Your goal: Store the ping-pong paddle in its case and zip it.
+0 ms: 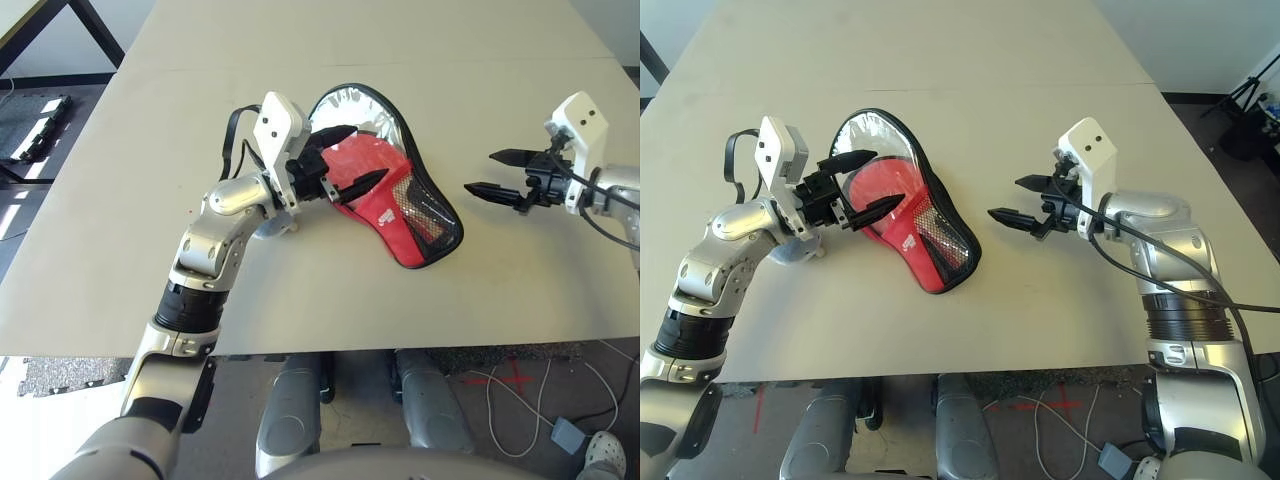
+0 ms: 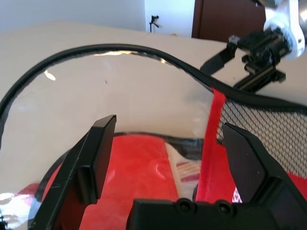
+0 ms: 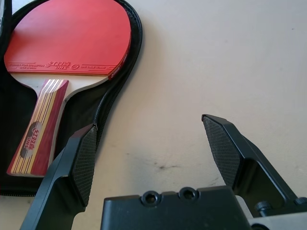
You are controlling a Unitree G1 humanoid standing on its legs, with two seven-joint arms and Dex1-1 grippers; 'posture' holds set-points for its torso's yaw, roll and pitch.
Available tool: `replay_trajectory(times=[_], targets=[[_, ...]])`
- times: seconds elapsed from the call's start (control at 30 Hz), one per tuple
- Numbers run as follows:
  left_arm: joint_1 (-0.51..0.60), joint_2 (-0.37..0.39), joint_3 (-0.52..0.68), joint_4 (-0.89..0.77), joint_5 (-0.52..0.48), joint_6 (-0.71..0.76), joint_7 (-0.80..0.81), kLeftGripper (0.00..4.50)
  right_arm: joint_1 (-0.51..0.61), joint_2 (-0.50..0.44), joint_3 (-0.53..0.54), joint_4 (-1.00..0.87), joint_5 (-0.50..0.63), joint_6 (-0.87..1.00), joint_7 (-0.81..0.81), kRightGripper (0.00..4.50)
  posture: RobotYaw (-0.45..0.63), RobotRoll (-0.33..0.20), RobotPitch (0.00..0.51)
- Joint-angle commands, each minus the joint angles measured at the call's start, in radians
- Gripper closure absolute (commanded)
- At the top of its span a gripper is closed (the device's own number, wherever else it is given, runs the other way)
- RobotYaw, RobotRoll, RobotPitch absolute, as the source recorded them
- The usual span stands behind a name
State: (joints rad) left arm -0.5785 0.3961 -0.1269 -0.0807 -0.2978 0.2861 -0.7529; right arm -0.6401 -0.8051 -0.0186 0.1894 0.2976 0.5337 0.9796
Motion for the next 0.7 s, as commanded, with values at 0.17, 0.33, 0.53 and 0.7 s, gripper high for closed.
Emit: replay_trajectory(times=[0.17, 0.33, 0.53, 0.7], targets=[[0.0, -0.039, -0.054, 0.07, 0.104, -0.065, 0.03, 0.0, -0.023, 0.027, -0.012, 0.024, 0.004, 0.001, -0.006, 0.01, 0.06, 0.0, 0.248], [-0.009, 0.005, -0.014, 0.043, 0.074, -0.044, -0.015, 0.0, -0.024, 0.032, -0.035, 0.04, 0.035, 0.021, 0.011, 0.01, 0.06, 0.0, 0.246], [-0.002, 0.043, 0.012, -0.02, 0.045, -0.005, -0.037, 0.0, -0.039, 0.053, -0.071, 0.119, 0.102, 0.036, 0.079, 0.01, 0.06, 0.0, 0.245], [0.011, 0.06, 0.018, -0.085, 0.025, 0.041, -0.039, 0.0, -0.077, 0.042, -0.032, 0.213, 0.141, 0.221, 0.153, 0.01, 0.07, 0.0, 0.246]])
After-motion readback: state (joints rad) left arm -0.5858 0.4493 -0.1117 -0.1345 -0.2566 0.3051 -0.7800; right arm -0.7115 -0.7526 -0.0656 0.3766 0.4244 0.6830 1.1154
